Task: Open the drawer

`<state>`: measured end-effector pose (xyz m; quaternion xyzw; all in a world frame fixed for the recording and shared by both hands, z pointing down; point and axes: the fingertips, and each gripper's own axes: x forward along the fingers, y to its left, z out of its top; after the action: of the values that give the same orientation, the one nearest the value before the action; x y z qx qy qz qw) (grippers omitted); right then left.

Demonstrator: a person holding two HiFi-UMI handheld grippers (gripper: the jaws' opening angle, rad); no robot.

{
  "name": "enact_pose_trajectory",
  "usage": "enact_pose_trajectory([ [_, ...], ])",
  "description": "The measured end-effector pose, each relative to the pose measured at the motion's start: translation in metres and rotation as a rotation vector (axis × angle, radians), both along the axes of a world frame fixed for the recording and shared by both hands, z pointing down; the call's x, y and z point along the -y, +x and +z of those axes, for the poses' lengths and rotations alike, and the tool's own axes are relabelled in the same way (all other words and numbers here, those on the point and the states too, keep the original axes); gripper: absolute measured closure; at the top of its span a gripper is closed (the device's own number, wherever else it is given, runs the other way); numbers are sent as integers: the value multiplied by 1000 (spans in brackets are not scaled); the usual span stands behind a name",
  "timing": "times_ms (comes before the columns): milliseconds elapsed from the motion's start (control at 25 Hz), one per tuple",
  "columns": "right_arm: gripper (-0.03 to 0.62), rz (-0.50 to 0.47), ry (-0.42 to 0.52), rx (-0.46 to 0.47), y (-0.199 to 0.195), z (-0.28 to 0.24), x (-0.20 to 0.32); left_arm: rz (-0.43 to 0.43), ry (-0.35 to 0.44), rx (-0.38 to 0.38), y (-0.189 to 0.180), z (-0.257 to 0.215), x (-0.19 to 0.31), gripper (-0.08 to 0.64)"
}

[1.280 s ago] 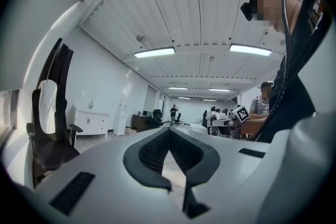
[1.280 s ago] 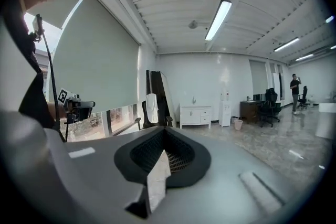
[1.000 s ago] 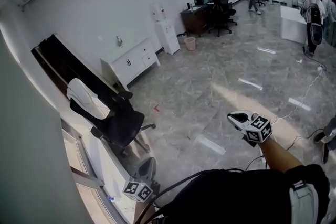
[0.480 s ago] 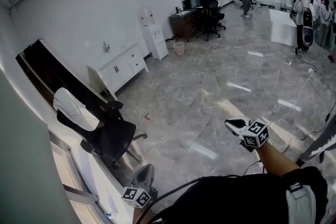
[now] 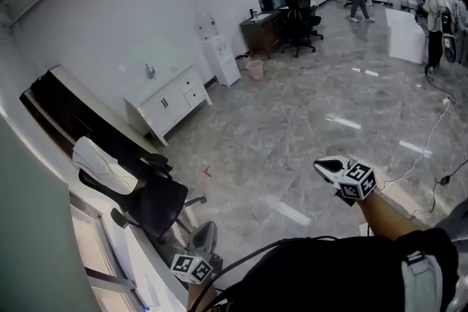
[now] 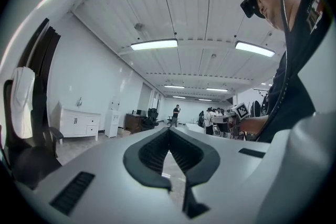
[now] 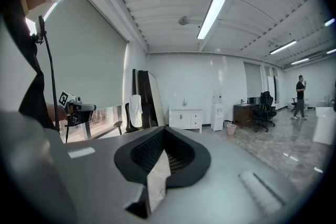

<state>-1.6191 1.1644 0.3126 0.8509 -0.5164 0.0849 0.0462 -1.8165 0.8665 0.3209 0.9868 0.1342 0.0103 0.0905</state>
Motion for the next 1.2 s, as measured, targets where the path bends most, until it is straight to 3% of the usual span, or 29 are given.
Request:
enact_pose_trajectory([
  [320,595,-6,12,1,86,-1,-44,15,-17,8,89,0,-51,560],
  [680,595,46,-2,29,141,12,-50,71,-23,24,165,7,-44,560],
  [920,595,134,-7,-2,173,0,-15,173,-27,-2,223,6,-1,560],
  [1200,595,197,-12,-29,193,-20,67,225,-16,-28,263,-11,96,560],
])
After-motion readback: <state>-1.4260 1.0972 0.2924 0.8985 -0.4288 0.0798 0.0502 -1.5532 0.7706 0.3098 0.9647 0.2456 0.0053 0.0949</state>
